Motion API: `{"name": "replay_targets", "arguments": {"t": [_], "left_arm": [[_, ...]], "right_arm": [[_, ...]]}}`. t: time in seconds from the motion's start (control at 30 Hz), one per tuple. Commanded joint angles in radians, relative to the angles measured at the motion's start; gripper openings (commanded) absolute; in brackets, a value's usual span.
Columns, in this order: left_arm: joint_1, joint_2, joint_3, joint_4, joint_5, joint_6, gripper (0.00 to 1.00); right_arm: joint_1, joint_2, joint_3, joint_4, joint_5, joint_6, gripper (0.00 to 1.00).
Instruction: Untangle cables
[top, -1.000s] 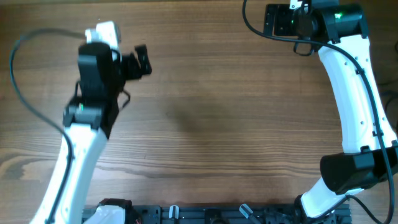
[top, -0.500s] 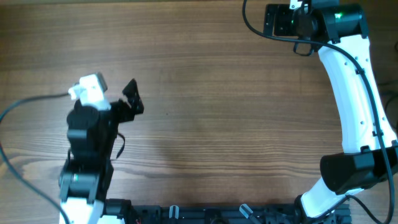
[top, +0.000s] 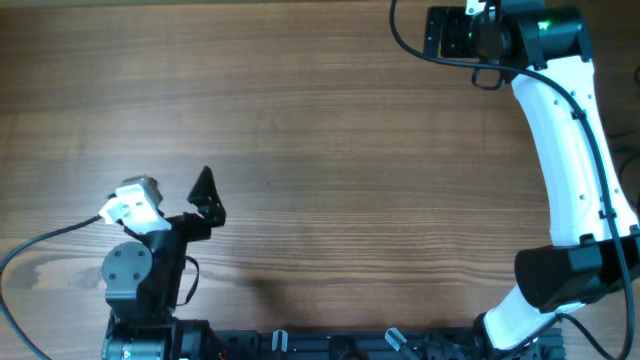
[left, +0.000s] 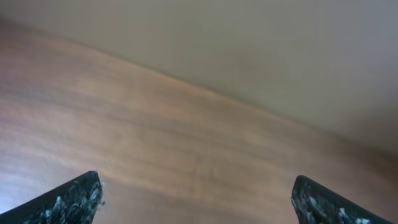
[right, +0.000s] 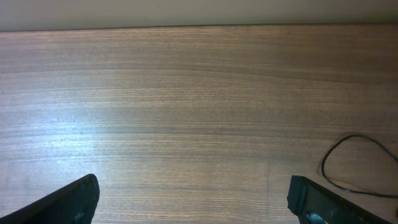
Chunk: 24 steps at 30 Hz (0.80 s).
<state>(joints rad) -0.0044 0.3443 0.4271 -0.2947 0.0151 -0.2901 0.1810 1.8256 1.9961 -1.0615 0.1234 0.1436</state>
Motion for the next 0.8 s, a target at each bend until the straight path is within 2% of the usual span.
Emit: {"name": "replay_targets", "arguments": {"t": [0.0, 0.27, 0.77], "left_arm": [[0.018, -0.027, -0.014, -0.056, 0.085, 0.044, 1.00], [0.033, -0.090, -0.014, -0.160, 0.122, 0.082, 1.00], [0.002, -0.230, -0.017, -0.228, 0.103, 0.081, 1.00]], "right_arm": [[0.003, 0.011, 0.003, 0.000, -0.013, -0.013, 1.00], [0.003, 0.011, 0.003, 0.000, -0.013, -0.013, 1.00], [0.003, 0.011, 0.003, 0.000, -0.013, -0.013, 1.00]]}}
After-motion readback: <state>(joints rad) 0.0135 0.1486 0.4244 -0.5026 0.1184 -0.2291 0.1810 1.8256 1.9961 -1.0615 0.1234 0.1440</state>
